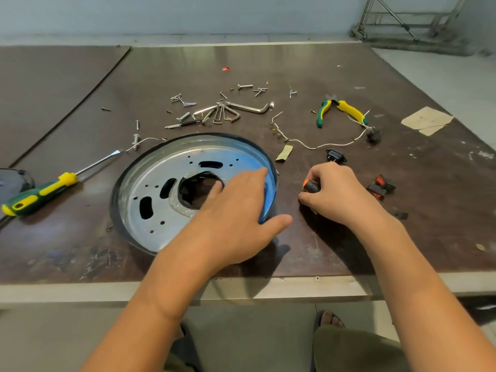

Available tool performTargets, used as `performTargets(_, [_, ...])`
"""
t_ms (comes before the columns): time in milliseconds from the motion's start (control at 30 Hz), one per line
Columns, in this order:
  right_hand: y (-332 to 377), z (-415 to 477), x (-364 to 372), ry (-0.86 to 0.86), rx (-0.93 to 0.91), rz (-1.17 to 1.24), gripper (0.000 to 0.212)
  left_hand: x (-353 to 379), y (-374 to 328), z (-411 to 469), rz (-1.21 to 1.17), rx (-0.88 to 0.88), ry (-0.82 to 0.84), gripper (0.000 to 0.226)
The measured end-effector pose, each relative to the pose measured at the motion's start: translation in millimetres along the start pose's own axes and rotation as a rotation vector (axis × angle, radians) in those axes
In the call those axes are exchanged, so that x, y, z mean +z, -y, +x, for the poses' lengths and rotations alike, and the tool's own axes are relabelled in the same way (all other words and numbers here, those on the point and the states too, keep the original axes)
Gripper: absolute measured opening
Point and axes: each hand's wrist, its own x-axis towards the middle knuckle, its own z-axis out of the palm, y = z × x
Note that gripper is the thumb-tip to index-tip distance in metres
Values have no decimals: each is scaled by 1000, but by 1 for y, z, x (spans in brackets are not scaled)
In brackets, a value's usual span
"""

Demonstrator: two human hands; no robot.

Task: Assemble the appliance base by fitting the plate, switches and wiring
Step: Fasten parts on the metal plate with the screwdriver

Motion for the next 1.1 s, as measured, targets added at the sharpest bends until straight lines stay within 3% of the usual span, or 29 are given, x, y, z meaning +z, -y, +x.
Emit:
performTargets(133, [-2,0,0,0,-9,8,14,7,3,4,-12,2,47,57])
performTargets(267, [-3,1,-3,-8,-3,47,8,3,-5,-1,91,47,-90,28])
performTargets(367, [-3,-4,-14,-27,-49,204,5,-4,-6,-4,71,113,-107,24])
performTargets(467, [4,-11,-24,-61,-158,543,6,-18,-1,-7,-168,190,-171,42])
performTargets(533, [10,-16,-28,-84,-234,762,6,-30,0,-11,-358,246,-335,52])
performTargets(633, [22,-22,-31,-189,-338,992,5,-45,7,-16,-657,304,-543,56])
performTargets(733, [34,-27,-32,-290,-406,1216,4,-56,18,-19,-944,319,-631,58])
performTargets(867, [45,-29,-27,-316,-460,1265,3,-59,28,-21,-1215,267,-670,45])
performTargets(1100, [64,-37,-31,-272,-561,1327,6,-52,35,-21,-1417,348,-647,49])
